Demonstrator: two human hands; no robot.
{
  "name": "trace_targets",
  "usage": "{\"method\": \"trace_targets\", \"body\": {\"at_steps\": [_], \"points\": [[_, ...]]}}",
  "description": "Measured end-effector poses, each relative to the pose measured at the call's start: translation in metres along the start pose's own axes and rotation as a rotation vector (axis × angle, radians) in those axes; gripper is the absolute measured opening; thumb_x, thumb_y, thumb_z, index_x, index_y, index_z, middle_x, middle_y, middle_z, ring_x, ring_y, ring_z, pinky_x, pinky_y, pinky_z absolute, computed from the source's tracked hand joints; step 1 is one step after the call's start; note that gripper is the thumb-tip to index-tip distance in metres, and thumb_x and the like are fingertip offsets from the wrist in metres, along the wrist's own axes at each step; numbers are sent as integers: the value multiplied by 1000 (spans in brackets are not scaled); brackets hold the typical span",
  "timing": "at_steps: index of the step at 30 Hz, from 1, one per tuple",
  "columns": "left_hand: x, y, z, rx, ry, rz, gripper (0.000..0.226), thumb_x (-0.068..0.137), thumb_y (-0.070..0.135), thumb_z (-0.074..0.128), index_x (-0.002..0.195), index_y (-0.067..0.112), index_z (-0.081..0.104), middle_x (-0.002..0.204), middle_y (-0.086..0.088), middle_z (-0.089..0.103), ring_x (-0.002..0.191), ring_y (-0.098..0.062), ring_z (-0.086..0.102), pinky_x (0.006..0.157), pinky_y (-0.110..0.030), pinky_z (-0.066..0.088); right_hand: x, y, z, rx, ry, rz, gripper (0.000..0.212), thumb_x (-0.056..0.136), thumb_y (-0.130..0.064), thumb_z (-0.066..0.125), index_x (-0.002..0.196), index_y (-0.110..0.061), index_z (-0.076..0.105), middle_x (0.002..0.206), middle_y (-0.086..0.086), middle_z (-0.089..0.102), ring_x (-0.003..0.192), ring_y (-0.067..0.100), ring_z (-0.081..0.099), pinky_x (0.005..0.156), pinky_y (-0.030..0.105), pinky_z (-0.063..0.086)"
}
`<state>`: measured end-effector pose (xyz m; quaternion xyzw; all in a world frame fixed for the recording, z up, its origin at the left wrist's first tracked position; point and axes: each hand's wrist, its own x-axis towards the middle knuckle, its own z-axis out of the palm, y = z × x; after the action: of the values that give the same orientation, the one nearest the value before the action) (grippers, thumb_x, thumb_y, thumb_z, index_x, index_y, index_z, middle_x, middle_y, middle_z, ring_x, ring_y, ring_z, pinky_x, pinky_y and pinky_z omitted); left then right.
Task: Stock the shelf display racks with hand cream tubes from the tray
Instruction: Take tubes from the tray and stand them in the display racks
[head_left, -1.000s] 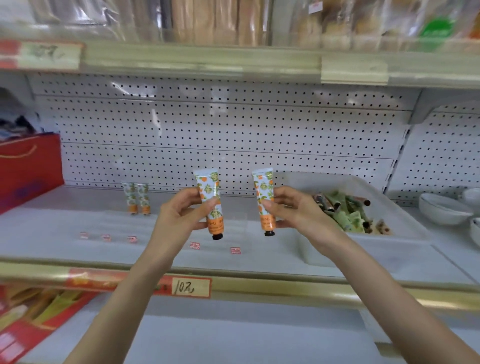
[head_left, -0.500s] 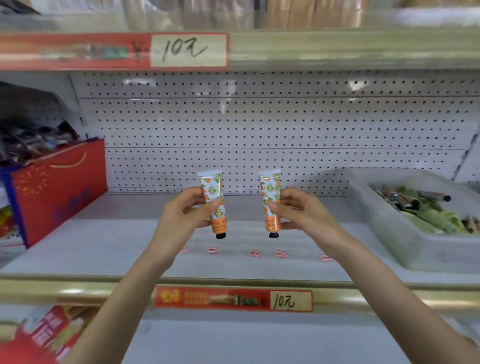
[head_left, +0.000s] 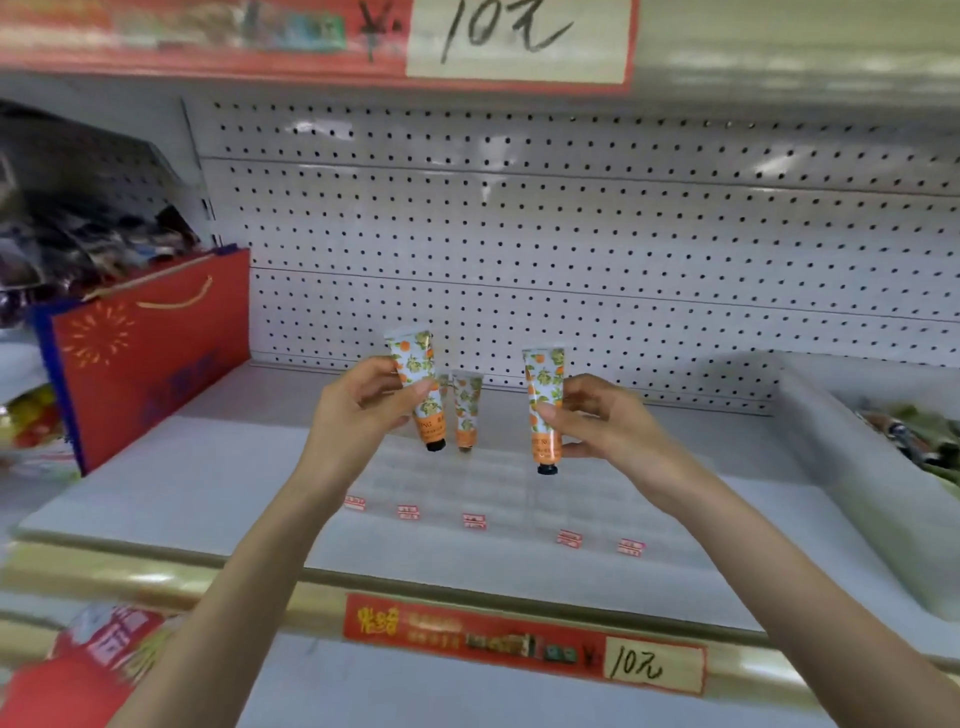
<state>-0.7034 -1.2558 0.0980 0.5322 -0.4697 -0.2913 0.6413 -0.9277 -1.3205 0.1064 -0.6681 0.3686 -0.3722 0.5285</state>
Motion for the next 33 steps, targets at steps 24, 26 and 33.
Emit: {"method": "trace_targets", "body": {"at_steps": [24,26,33], "points": [[67,-71,-19,233,-237,45,17,76,9,74,91,13,66,91,0,69,84,-4,63,79,-17,49,62,51,81,-5,300,-75,16,82,-3,68,89,-13,59,89,3,63,78,13,62,69,21,56],[69,-78,-20,250,-259,50,16,76,11,75,89,14,67,92,-3,70,86,-9,63,80,-20,49,65,56,85,-31,316,-67,16,81,-3,69,89,-13,59,87,0,64,81,15,63,73,25,57],[70,-88,-19,258,-314,54,18,75,10,75,91,8,67,86,1,68,71,4,62,70,-8,47,68,70,92,-157,295,-36,22,80,-7,72,86,-20,56,89,-5,64,91,24,65,84,36,54]]}}
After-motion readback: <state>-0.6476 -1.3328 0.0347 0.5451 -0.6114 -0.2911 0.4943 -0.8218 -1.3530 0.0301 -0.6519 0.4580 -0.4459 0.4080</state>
